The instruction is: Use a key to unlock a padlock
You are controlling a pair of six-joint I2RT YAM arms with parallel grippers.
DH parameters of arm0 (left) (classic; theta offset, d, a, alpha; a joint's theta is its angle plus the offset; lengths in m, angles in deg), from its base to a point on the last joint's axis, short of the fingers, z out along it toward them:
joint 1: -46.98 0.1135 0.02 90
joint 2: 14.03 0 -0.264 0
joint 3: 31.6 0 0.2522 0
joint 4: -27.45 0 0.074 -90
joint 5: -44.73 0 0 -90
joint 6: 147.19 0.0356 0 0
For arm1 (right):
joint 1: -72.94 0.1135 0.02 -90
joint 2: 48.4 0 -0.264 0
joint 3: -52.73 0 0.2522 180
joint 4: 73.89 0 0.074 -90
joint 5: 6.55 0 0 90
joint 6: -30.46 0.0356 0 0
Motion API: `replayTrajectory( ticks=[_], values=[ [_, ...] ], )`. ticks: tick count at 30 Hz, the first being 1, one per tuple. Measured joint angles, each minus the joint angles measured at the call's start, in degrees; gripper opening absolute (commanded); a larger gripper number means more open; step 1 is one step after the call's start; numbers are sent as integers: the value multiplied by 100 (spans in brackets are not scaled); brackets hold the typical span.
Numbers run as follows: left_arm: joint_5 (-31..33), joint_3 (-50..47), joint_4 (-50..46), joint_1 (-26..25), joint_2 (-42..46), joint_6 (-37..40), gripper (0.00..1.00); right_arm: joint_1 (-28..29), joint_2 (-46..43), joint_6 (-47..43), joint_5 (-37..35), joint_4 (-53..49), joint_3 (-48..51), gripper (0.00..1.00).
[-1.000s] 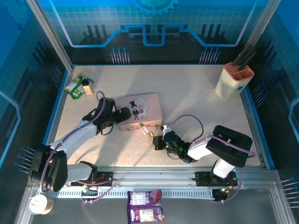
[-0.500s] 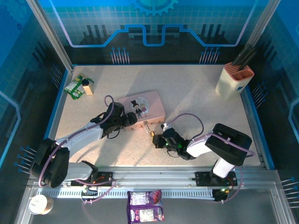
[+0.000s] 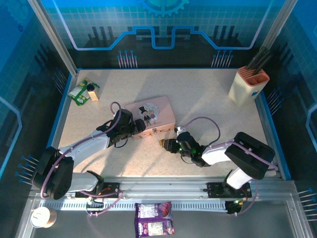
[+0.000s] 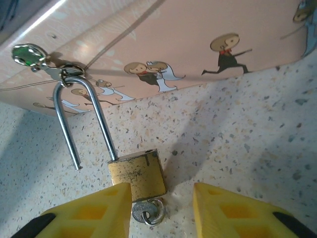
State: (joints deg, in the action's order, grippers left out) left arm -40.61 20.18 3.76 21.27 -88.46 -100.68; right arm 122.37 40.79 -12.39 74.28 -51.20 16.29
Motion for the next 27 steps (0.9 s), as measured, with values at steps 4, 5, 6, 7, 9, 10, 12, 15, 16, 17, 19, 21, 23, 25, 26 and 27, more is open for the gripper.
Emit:
replayTrajectory(
  ticks=[4, 5, 6, 7, 9, 10, 12, 15, 16, 17, 19, 21, 23, 25, 26, 27],
  values=[
    [2, 0, 0, -2, 2, -11, 84, -50, -79, -448, 63, -310, -190, 42],
    [2, 0, 0, -2, 2, -11, 84, -72, -79, -586, 101, -389, -271, 42],
    [2, -2, 2, -2, 2, -11, 84, -103, -70, -710, 138, -452, -361, 42],
    [2, -4, 7, -2, 2, -11, 84, -140, -52, -822, 197, -501, -446, 43],
    [2, -17, 24, -2, 2, -11, 84, -214, 35, -1054, 284, -584, -638, 43],
    [2, -26, 42, -2, 2, -11, 84, -254, 109, -1176, 348, -643, -754, 43],
    [2, -28, 42, -2, 9, -11, 84, -291, 260, -1386, 446, -750, -946, 43],
    [2, -31, 42, -2, 13, -11, 84, -299, 466, -1620, 590, -949, -1189, 43],
    [2, -33, 42, -2, 13, -11, 84, -299, 511, -1676, 647, -1019, -1239, 43],
    [2, -33, 44, -2, 13, -11, 84, -299, 549, -1727, 678, -1064, -1270, 43],
    [2, -33, 42, -2, 13, -11, 84, -299, 577, -1773, 715, -1143, -1274, 43],
    [2, -33, 42, -2, 13, -13, 84, -299, 588, -1794, 748, -1224, -1274, 43],
    [2, -37, 48, -2, 13, -13, 84, -299, 601, -1818, 754, -1285, -1305, 44],
    [2, -37, 52, -2, 13, -13, 84, -299, 632, -1834, 752, -1338, -1355, 44],
    [2, -37, 55, -2, 13, -13, 84, -295, 664, -1834, 752, -1364, -1384, 44],
    [2, -37, 57, -2, 13, -13, 84, -293, 695, -1834, 752, -1397, -1419, 44]
  ],
)
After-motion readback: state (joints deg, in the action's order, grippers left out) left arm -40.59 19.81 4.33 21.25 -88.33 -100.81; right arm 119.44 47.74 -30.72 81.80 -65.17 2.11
